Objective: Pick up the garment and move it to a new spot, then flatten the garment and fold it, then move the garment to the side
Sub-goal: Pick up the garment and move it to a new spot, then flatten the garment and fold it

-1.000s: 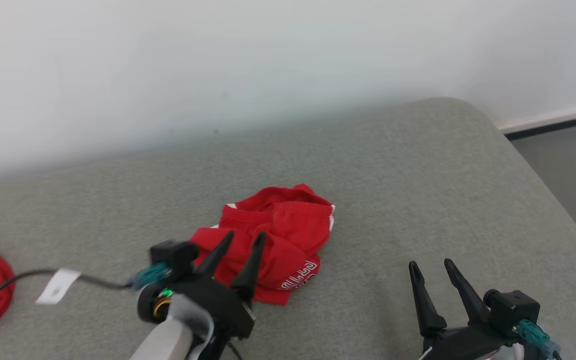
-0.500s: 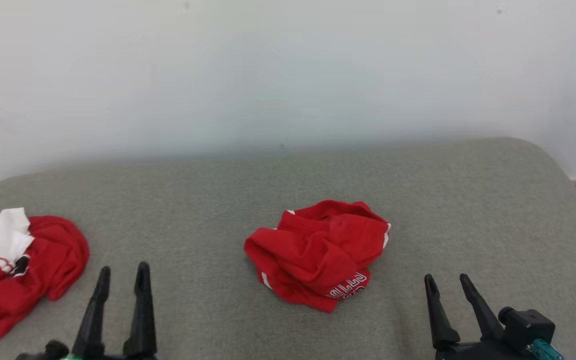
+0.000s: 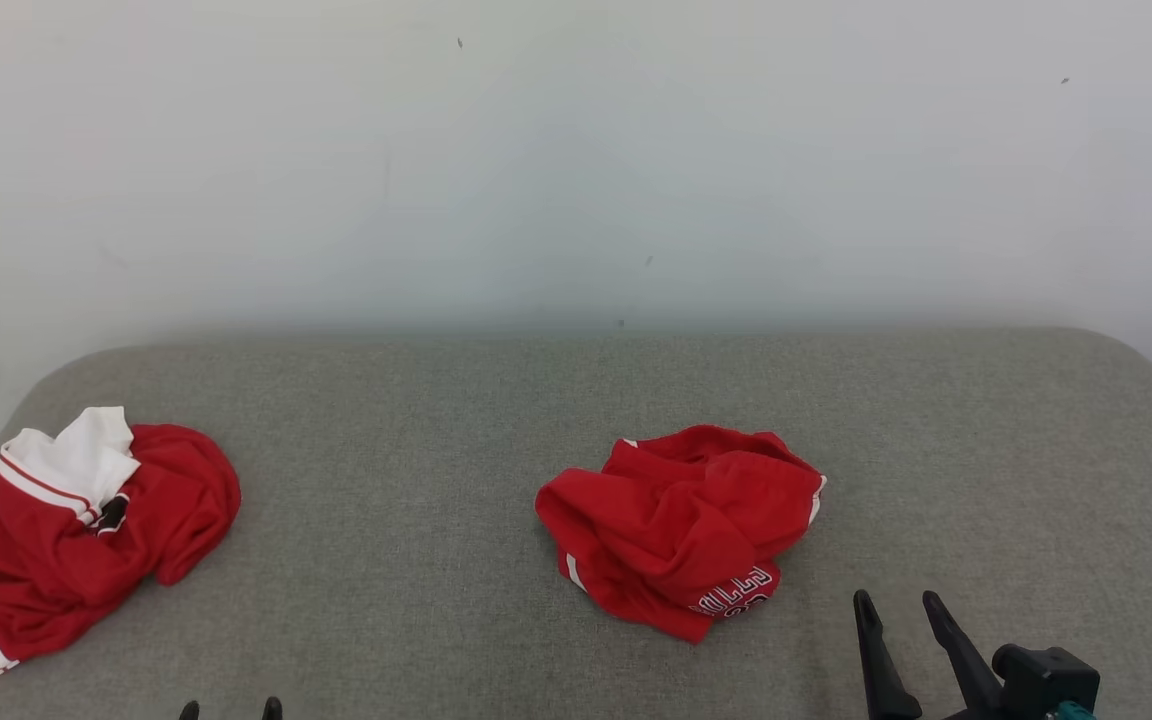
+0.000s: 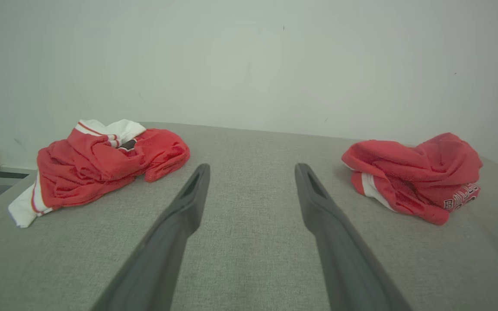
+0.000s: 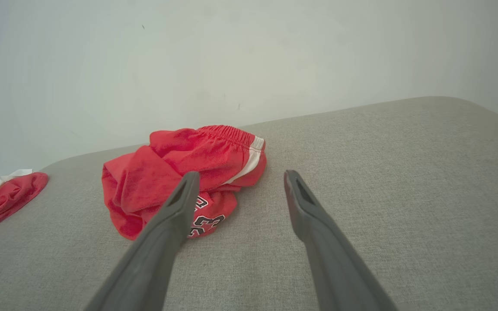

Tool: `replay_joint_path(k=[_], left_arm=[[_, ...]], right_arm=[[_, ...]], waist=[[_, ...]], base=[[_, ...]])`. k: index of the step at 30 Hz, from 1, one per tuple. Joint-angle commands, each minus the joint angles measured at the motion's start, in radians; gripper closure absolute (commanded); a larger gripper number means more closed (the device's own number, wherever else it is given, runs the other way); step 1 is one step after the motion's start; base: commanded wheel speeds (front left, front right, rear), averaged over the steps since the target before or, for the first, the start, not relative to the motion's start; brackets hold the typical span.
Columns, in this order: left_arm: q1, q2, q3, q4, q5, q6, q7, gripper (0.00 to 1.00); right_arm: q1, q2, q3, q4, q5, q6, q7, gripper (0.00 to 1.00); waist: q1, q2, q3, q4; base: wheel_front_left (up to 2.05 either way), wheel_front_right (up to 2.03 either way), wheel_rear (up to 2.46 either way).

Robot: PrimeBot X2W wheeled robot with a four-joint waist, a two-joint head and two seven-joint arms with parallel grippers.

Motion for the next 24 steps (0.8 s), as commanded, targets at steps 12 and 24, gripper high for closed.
replay_joint_path(k=[12, 24], left_arm=[[-0.021, 0.008, 0.014, 0.105, -0.023, 0.006, -0.001, 0.0], [-0.042, 0.01, 0.001, 0.123, -0.023, 0.006, -0.002, 0.0]], right_arm=[[0.019, -0.001, -0.016, 0.009, -0.025, 0.003, 0.031, 0.0], [0.027, -0.001, -0.011, -0.01, -0.036, 0.003, 0.035, 0.0]], waist=[[0.0001, 0.0, -0.012, -0.009], [0.0001, 0.0, -0.008, -0.015]], base=[[0.0, 0.0, 0.0], [0.0, 0.0, 0.0]])
